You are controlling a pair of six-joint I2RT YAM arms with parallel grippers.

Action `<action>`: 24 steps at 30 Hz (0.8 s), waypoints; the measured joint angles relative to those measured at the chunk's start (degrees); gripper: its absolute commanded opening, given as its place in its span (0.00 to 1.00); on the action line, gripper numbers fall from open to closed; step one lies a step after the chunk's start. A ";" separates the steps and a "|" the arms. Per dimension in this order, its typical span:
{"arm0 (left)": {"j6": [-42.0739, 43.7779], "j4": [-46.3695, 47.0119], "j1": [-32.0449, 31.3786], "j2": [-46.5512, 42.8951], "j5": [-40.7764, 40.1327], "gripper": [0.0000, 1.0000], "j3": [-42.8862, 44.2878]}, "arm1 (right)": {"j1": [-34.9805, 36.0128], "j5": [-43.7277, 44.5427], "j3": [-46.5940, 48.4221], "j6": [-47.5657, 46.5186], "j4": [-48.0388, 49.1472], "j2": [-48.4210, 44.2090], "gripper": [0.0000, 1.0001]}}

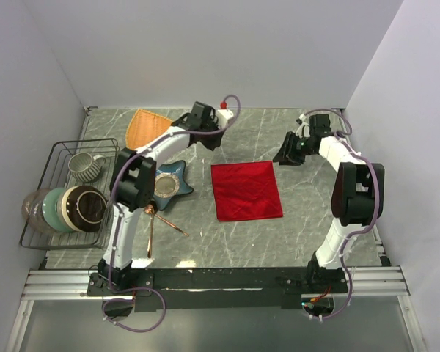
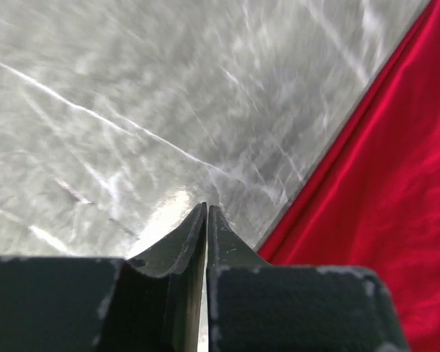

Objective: Fold the napkin into a case and place the utensils inside
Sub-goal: Smooth out the square-folded napkin at the center of the board.

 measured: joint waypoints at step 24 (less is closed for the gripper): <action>12.41 -1.55 -5.79 -3.69 -2.08 0.07 -15.30 | 2.23 9.92 5.55 -10.93 -7.41 9.99 0.27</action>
